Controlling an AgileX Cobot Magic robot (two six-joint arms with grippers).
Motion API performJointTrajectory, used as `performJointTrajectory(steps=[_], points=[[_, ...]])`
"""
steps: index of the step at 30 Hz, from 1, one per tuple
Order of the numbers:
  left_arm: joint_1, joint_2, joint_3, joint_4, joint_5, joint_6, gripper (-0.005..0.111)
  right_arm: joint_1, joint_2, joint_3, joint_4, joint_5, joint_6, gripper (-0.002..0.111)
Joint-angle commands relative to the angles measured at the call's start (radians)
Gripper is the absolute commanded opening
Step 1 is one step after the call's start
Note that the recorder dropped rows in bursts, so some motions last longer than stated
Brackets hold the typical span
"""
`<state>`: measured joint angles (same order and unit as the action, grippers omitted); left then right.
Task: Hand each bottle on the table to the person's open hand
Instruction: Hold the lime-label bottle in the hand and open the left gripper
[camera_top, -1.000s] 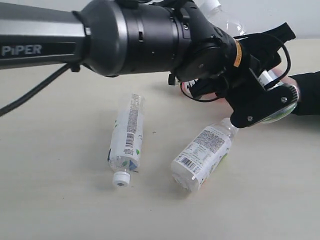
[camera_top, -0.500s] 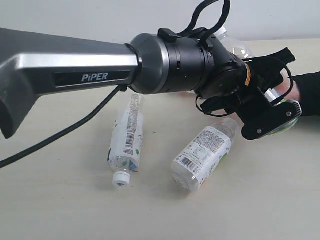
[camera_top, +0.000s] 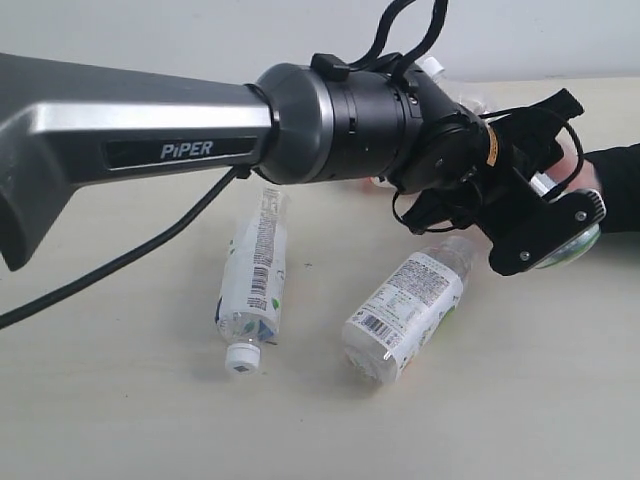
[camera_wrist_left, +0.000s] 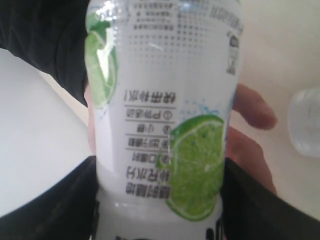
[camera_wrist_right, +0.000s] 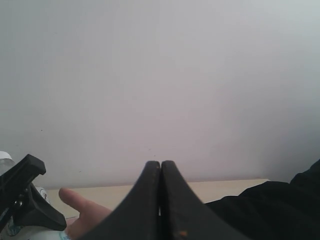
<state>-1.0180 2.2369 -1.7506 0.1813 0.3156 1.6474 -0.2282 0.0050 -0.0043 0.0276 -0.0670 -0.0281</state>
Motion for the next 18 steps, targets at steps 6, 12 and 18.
performJointTrajectory(steps=[6,12,18], points=[[0.021,0.000,-0.007,-0.083,-0.003,-0.008,0.000,-0.007,-0.005,0.004,-0.001,-0.009,-0.003,0.000],[0.021,0.006,-0.007,-0.087,-0.007,-0.009,0.001,-0.007,-0.005,0.004,-0.001,-0.009,-0.003,0.000],[0.021,0.008,-0.007,-0.091,-0.003,-0.010,0.025,-0.007,-0.005,0.004,-0.001,-0.009,-0.003,0.000]])
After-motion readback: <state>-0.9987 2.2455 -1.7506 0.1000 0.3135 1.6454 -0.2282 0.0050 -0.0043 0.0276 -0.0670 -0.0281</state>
